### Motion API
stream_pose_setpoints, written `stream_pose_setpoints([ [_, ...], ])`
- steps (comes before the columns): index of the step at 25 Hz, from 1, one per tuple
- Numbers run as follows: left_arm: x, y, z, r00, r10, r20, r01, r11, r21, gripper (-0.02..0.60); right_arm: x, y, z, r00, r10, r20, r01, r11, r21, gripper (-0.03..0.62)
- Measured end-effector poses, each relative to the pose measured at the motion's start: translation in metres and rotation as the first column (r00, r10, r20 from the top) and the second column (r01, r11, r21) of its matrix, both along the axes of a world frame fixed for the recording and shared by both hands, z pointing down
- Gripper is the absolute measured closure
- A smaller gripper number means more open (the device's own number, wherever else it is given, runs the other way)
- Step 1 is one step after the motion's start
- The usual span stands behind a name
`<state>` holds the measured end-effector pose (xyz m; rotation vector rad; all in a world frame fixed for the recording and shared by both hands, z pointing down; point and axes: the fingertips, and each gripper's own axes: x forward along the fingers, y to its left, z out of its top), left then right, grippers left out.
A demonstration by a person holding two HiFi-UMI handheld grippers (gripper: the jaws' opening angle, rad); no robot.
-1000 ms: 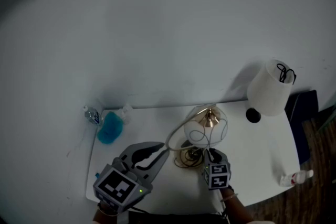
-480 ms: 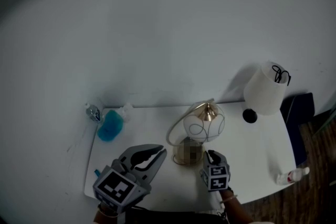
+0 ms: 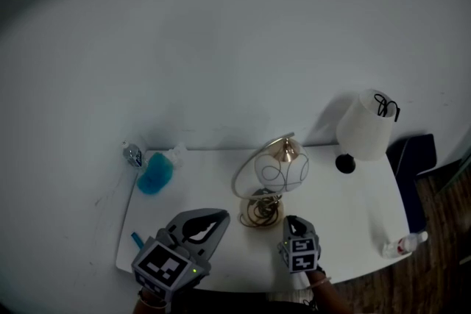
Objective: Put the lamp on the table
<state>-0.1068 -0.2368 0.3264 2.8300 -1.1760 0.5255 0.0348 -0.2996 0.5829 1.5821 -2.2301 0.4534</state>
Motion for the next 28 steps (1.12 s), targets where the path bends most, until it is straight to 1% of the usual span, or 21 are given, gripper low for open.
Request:
stream_pose_setpoints([
  [1, 0.0, 0.003, 0.0, 1.0, -0.004, 0.0, 0.004, 1.0, -0.001, 0.566, 0.001, 0.002, -0.001, 1.0, 0.002, -0.002, -0.002, 1.0, 0.001, 0.586],
  [6, -0.001, 0.016, 0.002, 1.0, -0.02, -0.019, 0.02, 1.0, -0.007, 0.566, 0.005, 0.014, -0.003, 1.0, 0.015, -0.003, -0.015, 1.0, 0.02, 0.588],
  [9, -0.001, 0.023, 0.004, 0.999, -0.036, -0.032, 0.036, 0.999, -0.013, 0.577, 0.006, 0.023, -0.01, 1.0, 0.02, -0.004, -0.02, 1.0, 0.017, 0.589],
  [14, -0.001, 0.035, 0.006, 0.997, -0.054, -0.059, 0.053, 0.998, -0.025, 0.577, 0.011, 0.035, -0.013, 1.0, 0.02, -0.02, -0.02, 1.0, 0.016, 0.591],
  [17, 0.0, 0.042, 0.007, 0.995, -0.065, -0.071, 0.063, 0.998, -0.03, 0.577, 0.013, 0.043, -0.018, 1.0, 0.015, -0.011, -0.014, 1.0, 0.023, 0.591],
  [23, 0.001, 0.058, 0.014, 0.992, -0.103, -0.066, 0.101, 0.994, -0.028, 0.578, 0.008, 0.058, -0.03, 1.0, -0.023, 0.006, 0.022, 0.999, 0.047, 0.591],
  [28, 0.003, 0.075, 0.021, 0.988, -0.142, -0.066, 0.14, 0.99, -0.027, 0.578, 0.01, 0.075, -0.033, 0.999, -0.032, 0.032, 0.03, 0.999, 0.045, 0.591],
])
